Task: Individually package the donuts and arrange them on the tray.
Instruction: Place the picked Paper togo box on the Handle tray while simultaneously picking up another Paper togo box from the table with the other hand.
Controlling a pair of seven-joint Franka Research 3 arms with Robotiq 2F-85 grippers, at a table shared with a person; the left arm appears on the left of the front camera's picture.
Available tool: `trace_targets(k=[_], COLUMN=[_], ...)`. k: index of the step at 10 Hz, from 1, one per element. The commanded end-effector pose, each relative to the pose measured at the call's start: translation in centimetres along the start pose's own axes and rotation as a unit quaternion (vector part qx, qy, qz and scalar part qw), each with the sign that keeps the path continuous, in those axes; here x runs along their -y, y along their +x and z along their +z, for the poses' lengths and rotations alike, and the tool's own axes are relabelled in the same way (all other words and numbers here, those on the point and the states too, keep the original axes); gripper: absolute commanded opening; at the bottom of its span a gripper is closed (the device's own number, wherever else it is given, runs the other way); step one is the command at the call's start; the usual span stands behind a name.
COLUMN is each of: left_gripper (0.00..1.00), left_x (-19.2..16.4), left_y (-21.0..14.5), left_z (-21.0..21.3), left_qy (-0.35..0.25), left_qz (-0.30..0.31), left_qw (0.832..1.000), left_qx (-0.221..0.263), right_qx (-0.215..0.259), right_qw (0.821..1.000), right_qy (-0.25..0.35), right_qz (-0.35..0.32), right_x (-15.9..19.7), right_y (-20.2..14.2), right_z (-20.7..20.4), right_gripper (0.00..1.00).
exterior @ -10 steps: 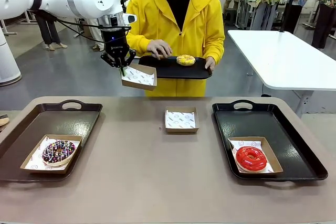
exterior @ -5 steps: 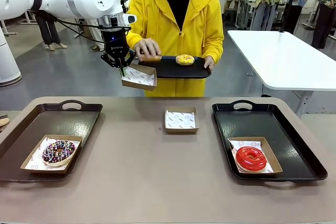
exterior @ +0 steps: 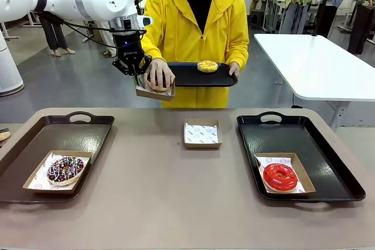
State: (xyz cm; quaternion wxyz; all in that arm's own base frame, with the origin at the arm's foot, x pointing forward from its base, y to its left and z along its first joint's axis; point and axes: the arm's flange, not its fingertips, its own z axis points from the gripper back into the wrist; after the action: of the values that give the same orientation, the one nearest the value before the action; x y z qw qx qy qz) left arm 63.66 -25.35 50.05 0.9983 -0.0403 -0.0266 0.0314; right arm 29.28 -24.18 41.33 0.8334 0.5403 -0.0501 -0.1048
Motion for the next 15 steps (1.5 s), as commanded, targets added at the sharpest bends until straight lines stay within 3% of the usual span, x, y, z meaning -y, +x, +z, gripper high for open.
trace_targets(k=[1, 15], left_gripper=[0.0, 0.0], left_x=[-0.29, -0.29], left_y=[-0.35, -0.35], left_z=[0.09, 0.09], left_qy=[-0.001, -0.001], left_qz=[0.001, 0.001], left_qw=[1.0, 1.0], left_qx=[0.004, 0.004], right_qx=[0.001, 0.001], right_qw=[1.0, 1.0], right_qy=[0.007, 0.007], right_qz=[-0.01, -0.01], right_x=[-0.11, -0.11], right_y=[-0.11, -0.11], right_z=[-0.03, -0.03], right_gripper=[1.0, 1.0])
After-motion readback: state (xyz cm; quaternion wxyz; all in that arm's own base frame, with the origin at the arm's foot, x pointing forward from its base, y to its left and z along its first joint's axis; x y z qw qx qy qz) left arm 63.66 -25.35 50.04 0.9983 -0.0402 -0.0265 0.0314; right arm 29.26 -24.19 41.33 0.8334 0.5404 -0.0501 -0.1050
